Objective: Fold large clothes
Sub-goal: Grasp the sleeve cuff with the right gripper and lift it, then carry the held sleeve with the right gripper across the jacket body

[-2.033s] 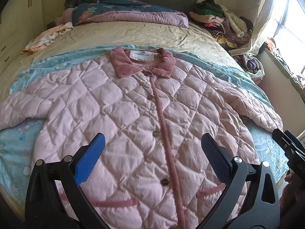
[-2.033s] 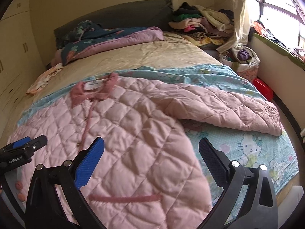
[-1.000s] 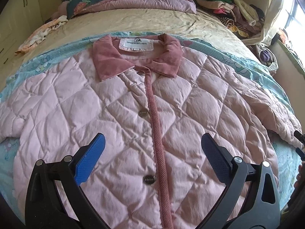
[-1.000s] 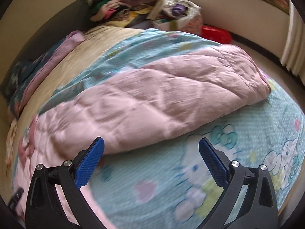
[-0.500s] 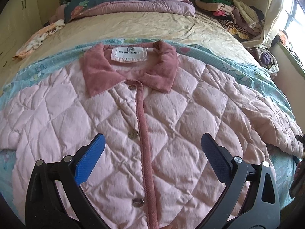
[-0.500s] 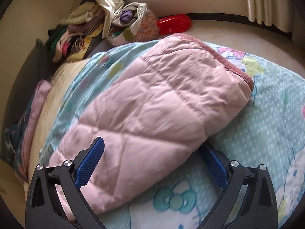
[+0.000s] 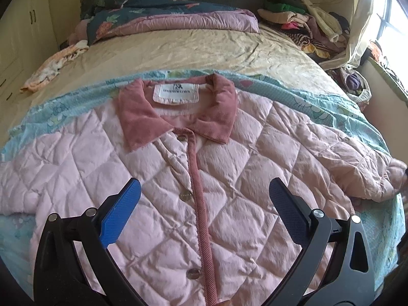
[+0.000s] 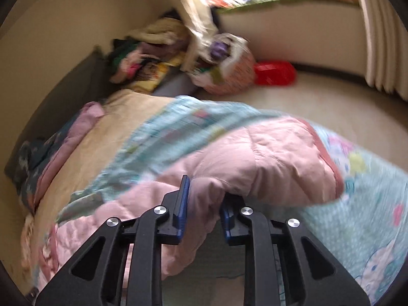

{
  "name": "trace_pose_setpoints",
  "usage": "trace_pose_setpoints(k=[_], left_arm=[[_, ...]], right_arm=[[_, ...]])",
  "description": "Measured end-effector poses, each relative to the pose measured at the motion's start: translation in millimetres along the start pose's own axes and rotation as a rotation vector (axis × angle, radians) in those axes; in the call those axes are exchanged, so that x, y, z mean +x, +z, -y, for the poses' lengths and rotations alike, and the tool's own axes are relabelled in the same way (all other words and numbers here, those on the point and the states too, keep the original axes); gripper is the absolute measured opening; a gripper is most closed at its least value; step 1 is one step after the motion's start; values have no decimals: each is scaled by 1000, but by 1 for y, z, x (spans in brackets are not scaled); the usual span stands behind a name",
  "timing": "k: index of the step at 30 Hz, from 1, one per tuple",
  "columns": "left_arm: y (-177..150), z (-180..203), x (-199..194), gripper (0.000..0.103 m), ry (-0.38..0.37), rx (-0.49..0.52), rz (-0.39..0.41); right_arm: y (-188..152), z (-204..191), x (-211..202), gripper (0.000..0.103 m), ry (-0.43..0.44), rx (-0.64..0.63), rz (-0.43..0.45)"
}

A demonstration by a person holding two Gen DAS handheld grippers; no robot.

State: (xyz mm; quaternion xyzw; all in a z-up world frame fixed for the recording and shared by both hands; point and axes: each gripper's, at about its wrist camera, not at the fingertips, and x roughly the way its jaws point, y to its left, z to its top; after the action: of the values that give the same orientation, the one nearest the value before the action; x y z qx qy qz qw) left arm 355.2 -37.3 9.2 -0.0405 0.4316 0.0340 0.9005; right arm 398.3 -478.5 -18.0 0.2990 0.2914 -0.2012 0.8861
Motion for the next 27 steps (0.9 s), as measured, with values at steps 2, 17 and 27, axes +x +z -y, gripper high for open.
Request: trace_pose_setpoints(k=[2,17,27], left_arm=[[2,-3,-7,94,-8,-5,9],[20,-55,-60,94,-104,-69,98],[20,-103,-78,94,-107,-123,129]], right_arm=[[5,-22,-15,19,27,-62,32],[7,-163,-99,17,154,-407,166],[-25,-248,-135,17,291,-561,185]])
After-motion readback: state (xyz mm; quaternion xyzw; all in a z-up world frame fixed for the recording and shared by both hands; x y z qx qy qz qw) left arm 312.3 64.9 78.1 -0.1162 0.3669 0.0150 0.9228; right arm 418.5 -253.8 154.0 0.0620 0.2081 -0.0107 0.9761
